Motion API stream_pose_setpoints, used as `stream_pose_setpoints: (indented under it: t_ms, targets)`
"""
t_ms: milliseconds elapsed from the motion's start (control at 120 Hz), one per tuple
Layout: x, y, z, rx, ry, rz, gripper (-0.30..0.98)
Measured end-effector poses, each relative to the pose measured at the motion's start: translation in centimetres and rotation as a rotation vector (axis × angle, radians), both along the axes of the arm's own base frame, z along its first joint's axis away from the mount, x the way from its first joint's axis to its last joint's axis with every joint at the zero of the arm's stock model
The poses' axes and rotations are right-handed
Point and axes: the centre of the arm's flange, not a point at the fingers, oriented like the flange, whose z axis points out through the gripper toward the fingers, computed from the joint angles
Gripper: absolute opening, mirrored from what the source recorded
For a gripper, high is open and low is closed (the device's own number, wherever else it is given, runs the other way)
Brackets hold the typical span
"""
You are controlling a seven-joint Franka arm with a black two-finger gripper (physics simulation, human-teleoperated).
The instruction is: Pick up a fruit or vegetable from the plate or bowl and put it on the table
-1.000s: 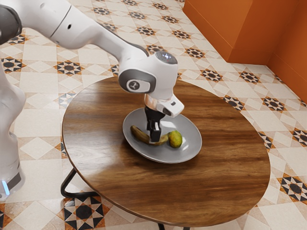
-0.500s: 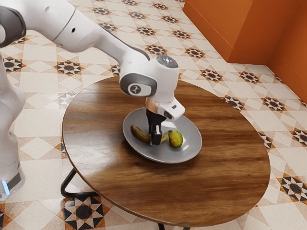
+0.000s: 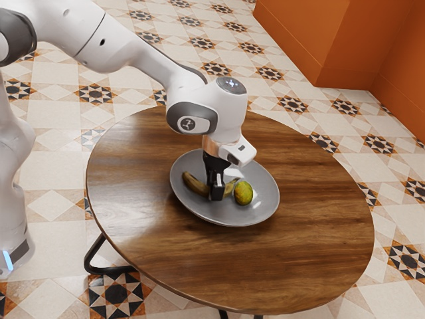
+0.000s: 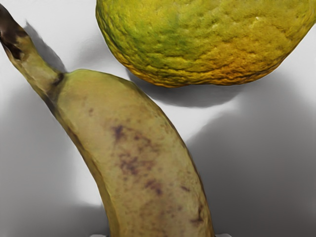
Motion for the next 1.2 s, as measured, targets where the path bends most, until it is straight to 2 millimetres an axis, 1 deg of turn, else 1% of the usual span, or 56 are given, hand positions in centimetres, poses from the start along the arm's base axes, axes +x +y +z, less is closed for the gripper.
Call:
stream_pose_setpoints:
  t_ms: [242,425,533,583,617,675,842,942,992,1058,1200]
  targets:
    - [0.0,-0.1,0.2,0.003,-0.006,-0.001,0.21]
    - [0.0,-0.2,0.7,0.008,-0.021,-0.007,0.21]
    - [0.0,0.1,2.0,0.005,-0.051,-0.007,0.2]
    - [0.3,0.5,3.6,0.014,-0.086,-0.008,0.19]
    - [0.5,1.2,4.8,0.021,-0.113,-0.003,0.18]
    - [0.7,3.1,6.9,0.036,-0.156,0.021,0.2]
    - [1.4,11.0,10.0,0.066,-0.217,0.147,0.19]
    - [1.2,16.2,11.7,0.085,-0.247,0.231,0.18]
    - [1.0,18.5,12.1,0.093,-0.254,0.266,0.18]
    - [0.9,20.2,12.3,0.102,-0.254,0.285,0.18]
    - [0.6,22.2,12.1,0.114,-0.248,0.302,0.18]
